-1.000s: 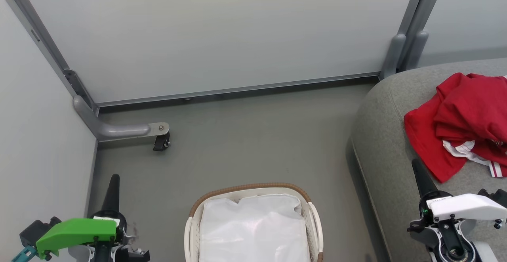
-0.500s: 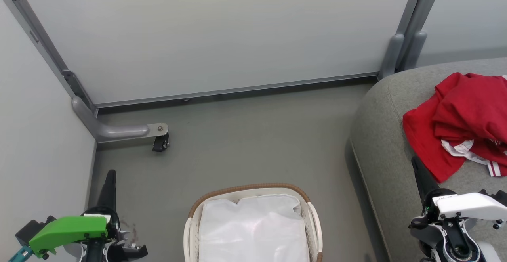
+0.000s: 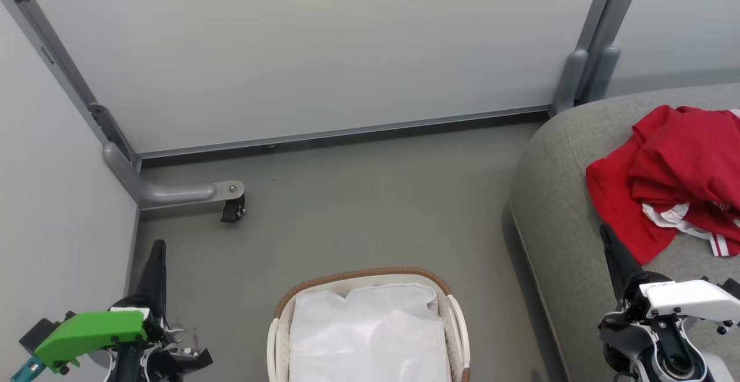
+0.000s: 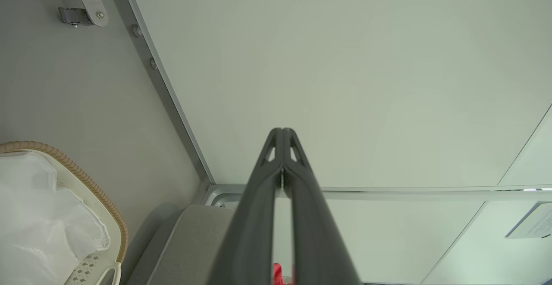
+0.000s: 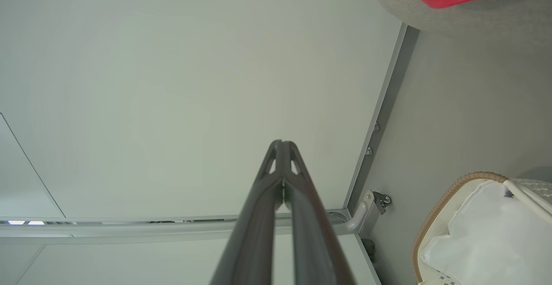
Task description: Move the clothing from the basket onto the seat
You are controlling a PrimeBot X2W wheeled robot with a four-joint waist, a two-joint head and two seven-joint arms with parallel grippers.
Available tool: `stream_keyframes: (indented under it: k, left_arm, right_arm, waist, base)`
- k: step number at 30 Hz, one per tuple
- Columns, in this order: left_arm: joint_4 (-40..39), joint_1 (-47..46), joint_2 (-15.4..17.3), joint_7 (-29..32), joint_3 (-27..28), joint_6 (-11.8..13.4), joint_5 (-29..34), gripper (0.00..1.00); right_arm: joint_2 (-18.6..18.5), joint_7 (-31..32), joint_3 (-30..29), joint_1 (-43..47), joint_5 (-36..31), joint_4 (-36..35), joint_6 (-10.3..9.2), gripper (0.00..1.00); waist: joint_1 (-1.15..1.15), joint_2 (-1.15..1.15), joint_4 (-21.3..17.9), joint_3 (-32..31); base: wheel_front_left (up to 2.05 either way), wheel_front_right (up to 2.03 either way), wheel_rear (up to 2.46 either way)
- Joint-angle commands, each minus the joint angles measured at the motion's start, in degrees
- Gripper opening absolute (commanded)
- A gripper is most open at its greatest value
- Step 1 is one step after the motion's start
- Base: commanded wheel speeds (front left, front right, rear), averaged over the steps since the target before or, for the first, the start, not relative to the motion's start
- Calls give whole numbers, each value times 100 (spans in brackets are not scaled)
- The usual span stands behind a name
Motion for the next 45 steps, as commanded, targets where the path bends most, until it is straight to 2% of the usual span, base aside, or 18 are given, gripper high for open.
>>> stream_keyframes:
  k: [1,6,45]
  left_arm:
    - [-35,-104,30,31,41,-38,-113,0]
    - [-50,-118,31,78,68,-42,-278,0]
    - [-41,-105,26,84,66,-42,-258,0]
  right_arm:
    - [-37,35,-18,45,125,-41,-4,0]
    - [-39,91,-24,50,310,-64,-4,0]
    - [-38,81,-21,50,300,-58,-3,0]
  waist:
    - [0,0,-2,-1]
    - [0,0,-11,-4]
    - [0,0,-11,-4]
  base:
    - [0,0,0]
    - [0,0,0]
    - [0,0,0]
